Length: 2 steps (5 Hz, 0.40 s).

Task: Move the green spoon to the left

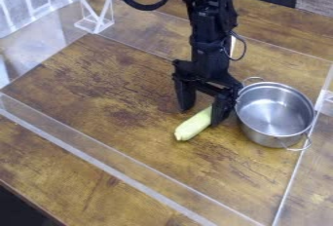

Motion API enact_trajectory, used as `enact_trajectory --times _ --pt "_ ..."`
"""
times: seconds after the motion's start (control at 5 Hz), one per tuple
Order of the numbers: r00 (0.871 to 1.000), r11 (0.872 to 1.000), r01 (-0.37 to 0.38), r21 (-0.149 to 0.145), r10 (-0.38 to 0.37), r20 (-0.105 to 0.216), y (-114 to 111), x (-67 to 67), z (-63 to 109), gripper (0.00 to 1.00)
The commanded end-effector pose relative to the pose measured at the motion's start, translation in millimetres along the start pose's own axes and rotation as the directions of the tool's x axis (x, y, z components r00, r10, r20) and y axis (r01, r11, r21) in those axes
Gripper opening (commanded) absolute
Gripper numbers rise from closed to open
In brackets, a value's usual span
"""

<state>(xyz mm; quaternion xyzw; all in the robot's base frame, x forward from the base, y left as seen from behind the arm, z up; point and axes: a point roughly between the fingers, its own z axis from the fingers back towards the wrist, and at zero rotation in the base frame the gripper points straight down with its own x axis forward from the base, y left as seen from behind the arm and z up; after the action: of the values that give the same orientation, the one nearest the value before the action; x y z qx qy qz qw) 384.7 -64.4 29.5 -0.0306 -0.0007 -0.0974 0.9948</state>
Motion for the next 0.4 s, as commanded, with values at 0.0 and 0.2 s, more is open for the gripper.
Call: enact_trajectory --times 0.0,0.2 --pt "0.999 1.000 -0.018 0.011 0.018 0.028 8.1 8.5 9.8 0.00" --pt "1.000 1.000 -0.020 0.018 0.019 0.016 6.5 9.7 8.4 0.00"
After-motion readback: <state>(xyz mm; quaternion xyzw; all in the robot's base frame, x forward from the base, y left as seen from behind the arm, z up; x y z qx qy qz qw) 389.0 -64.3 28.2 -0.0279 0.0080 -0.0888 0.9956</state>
